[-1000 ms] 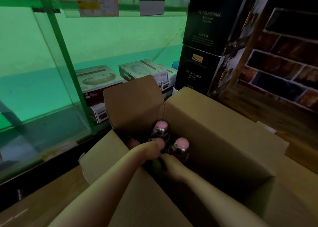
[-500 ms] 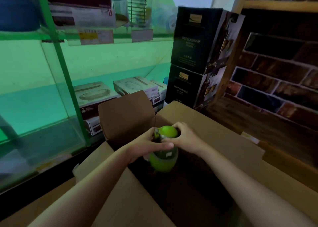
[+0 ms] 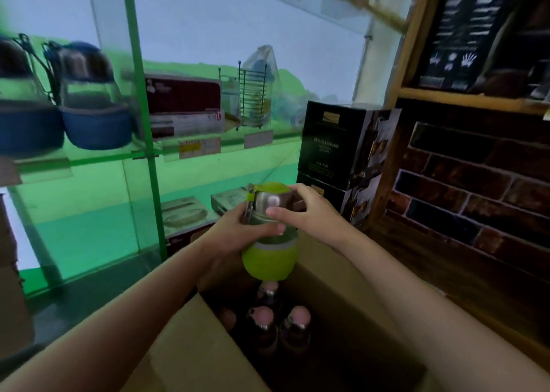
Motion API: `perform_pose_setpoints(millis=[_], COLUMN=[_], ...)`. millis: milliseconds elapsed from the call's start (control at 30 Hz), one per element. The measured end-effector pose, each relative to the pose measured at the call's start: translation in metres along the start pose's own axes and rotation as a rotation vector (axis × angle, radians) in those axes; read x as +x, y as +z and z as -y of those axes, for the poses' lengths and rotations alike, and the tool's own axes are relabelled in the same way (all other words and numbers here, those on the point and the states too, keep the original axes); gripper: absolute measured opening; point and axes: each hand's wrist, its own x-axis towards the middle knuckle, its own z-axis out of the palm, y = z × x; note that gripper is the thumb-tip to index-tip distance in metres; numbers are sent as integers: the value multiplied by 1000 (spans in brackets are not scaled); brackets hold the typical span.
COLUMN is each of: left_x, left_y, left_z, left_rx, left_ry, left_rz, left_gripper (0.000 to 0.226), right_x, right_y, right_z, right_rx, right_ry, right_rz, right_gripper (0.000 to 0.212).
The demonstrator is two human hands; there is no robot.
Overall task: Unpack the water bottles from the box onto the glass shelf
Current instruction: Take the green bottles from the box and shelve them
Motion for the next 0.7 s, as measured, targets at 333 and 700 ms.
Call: perform_pose_setpoints(millis=[333,700], left_x=[-43,-144], left_y=[-84,-209], left_z=[-98,-152], left_rx=[-5,103], left_ry=[101,120], left_rz=[-174,-333], left_gripper=[36,31], right_x=[19,38], right_y=[6,96], right_z=[105,241], right_rx=[33,118], right_ry=[-126,-378], right_rz=[104,133], right_gripper=[73,63])
